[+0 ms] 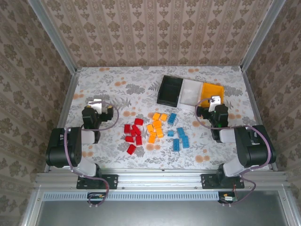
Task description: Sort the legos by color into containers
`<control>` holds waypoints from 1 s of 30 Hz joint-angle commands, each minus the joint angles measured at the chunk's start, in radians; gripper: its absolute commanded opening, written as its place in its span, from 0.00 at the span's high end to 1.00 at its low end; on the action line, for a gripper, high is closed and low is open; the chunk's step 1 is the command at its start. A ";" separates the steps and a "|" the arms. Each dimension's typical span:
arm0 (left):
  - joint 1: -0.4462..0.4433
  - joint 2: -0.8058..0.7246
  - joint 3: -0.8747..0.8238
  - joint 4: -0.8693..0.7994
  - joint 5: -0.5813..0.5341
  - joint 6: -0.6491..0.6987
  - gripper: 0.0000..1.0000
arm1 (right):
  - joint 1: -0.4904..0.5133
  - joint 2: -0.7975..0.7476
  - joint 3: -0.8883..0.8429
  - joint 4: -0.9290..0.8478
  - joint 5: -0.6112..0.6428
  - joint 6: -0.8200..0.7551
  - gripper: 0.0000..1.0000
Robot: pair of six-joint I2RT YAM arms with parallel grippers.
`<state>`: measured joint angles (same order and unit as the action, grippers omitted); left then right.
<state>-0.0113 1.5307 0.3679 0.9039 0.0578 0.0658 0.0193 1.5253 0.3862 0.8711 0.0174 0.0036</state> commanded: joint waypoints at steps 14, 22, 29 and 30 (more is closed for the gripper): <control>0.007 0.009 0.025 -0.019 0.021 0.012 0.00 | -0.006 0.004 0.012 0.002 -0.018 0.010 0.00; 0.007 0.009 0.024 -0.019 0.022 0.012 0.00 | -0.018 0.006 0.018 -0.010 -0.032 0.022 0.00; 0.011 0.010 0.028 -0.023 0.023 0.007 0.00 | -0.021 0.007 0.025 -0.023 -0.017 0.032 0.00; 0.013 0.011 0.029 -0.026 0.024 0.002 0.00 | -0.021 0.006 0.025 -0.023 -0.017 0.031 0.00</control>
<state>-0.0105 1.5307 0.3683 0.9031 0.0612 0.0654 0.0040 1.5253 0.3916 0.8593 0.0132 0.0196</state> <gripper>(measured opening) 0.997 0.999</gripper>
